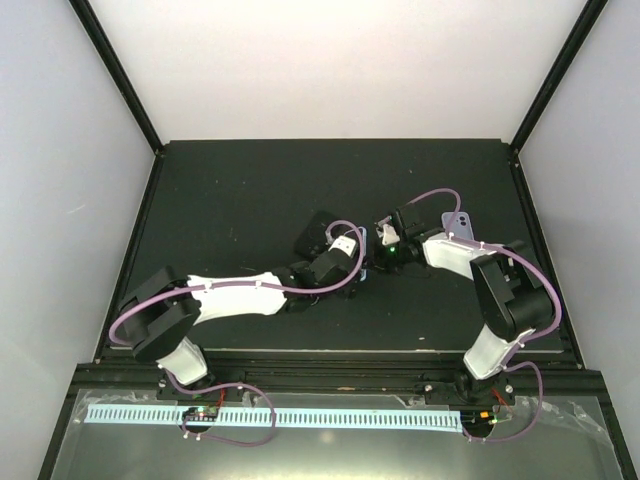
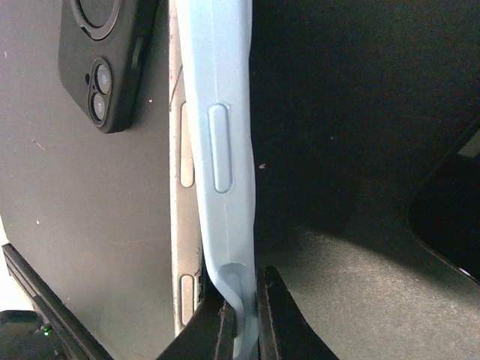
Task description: Take the phone out of the phone case
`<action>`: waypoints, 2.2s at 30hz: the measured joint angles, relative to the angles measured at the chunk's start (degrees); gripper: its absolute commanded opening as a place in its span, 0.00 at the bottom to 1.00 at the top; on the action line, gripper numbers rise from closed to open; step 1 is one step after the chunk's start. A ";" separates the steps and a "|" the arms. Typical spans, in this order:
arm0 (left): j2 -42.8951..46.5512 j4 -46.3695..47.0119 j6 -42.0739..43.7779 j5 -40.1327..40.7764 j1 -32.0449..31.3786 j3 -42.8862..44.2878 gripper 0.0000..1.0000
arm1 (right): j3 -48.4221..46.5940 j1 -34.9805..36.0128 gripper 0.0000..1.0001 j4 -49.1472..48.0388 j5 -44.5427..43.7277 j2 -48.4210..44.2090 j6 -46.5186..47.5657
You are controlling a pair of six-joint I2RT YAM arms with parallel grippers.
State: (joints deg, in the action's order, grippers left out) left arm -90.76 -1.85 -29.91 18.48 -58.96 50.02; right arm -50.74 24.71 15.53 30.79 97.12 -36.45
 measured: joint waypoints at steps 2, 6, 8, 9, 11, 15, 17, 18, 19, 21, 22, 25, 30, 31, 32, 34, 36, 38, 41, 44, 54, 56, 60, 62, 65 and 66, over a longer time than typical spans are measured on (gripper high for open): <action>-0.92 0.17 0.55 -0.02 -0.33 0.37 0.71 | -0.02 0.00 0.01 0.00 0.48 0.02 -0.33; -2.71 0.48 2.16 0.33 -0.44 0.66 0.69 | -0.22 0.00 0.01 0.00 1.44 0.46 -0.87; -3.74 1.70 3.43 0.96 -0.48 0.59 0.68 | -0.48 0.00 0.01 0.13 1.90 0.79 -1.05; -4.17 2.62 4.31 1.31 -0.48 0.59 0.68 | -0.70 0.00 0.01 0.33 2.16 0.98 -1.16; -4.66 4.17 5.27 1.86 -0.48 0.59 0.68 | -1.09 0.00 0.01 0.63 2.62 1.27 -1.20; -6.05 6.64 7.15 2.89 -0.55 0.59 0.63 | -1.16 0.02 0.01 1.27 3.08 1.29 -1.20; -7.02 6.69 7.54 3.82 -0.57 0.63 0.60 | -1.20 0.02 0.01 1.46 3.32 1.29 -1.18; -7.61 6.54 7.63 4.63 -0.59 0.66 0.59 | -1.22 0.02 0.01 1.57 3.41 1.31 -1.18; -7.98 6.58 7.39 4.94 -0.63 0.74 0.59 | -1.29 0.02 0.01 1.68 3.39 1.36 -1.18; -8.13 6.34 7.39 6.03 -0.76 1.16 0.59 | -1.73 0.00 0.01 2.16 3.63 1.66 -1.18; -8.13 6.23 7.34 6.58 -0.87 1.22 0.59 | -2.01 0.00 0.01 2.47 3.76 1.84 -1.16; -8.17 5.95 7.06 7.63 -0.90 1.25 0.63 | -2.51 0.00 0.01 2.62 4.15 2.34 -1.16; -9.38 4.70 7.13 7.91 -0.96 2.67 0.64 | -2.62 -0.04 0.01 2.91 4.15 2.47 -1.16; -9.64 4.02 7.21 7.98 -1.14 3.26 0.64 | -2.62 -0.20 0.01 2.93 4.17 2.56 -1.16; -9.99 3.15 7.34 8.15 -1.27 3.96 0.63 | -2.62 -0.37 0.01 2.95 4.24 2.64 -1.16; -10.51 1.81 7.72 8.57 -1.62 4.98 0.63 | -2.73 -0.39 0.01 2.97 4.39 2.69 -1.16; -10.60 0.55 8.35 9.40 -1.97 5.49 0.62 | -2.91 -0.37 0.01 3.06 4.70 2.69 -1.16; -10.56 -0.61 8.72 9.97 -2.21 5.73 0.60 | -2.93 -0.33 0.01 3.04 5.27 2.71 -1.18; -10.51 -2.89 9.73 10.32 -2.27 6.27 0.59 | -2.93 -0.31 0.01 3.04 5.95 2.71 -1.18; -10.62 -6.67 11.32 10.82 -2.47 8.44 0.54 | -2.93 -0.26 0.01 2.97 7.02 2.75 -1.22; -13.07 -11.98 17.03 15.63 -3.43 12.61 0.59 | -2.93 -0.31 0.01 1.77 7.91 3.04 -1.42; -13.07 -12.31 17.51 16.68 -3.43 12.61 0.53 | -2.93 -0.31 0.01 1.49 8.15 3.06 -1.44; -13.07 -12.39 17.86 17.94 -3.65 12.61 0.37 | -3.08 -0.31 0.01 0.68 8.83 3.06 -1.75; -13.07 -12.22 18.18 18.34 -3.87 12.50 0.32 | -3.19 -0.26 0.01 0.33 9.14 3.06 -1.90; -13.00 -12.22 18.36 19.02 -4.13 12.44 0.25 | -3.34 -0.13 0.01 -0.15 9.44 3.06 -2.08; -12.94 -12.26 18.36 19.08 -4.17 12.41 0.23 | -3.41 -0.09 0.01 -0.24 9.55 3.08 -2.10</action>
State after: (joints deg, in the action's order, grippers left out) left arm -103.70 -14.11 -11.55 37.56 -63.13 62.43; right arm -54.15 24.62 15.29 40.34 100.20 -38.54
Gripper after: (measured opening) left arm 0.282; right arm 0.055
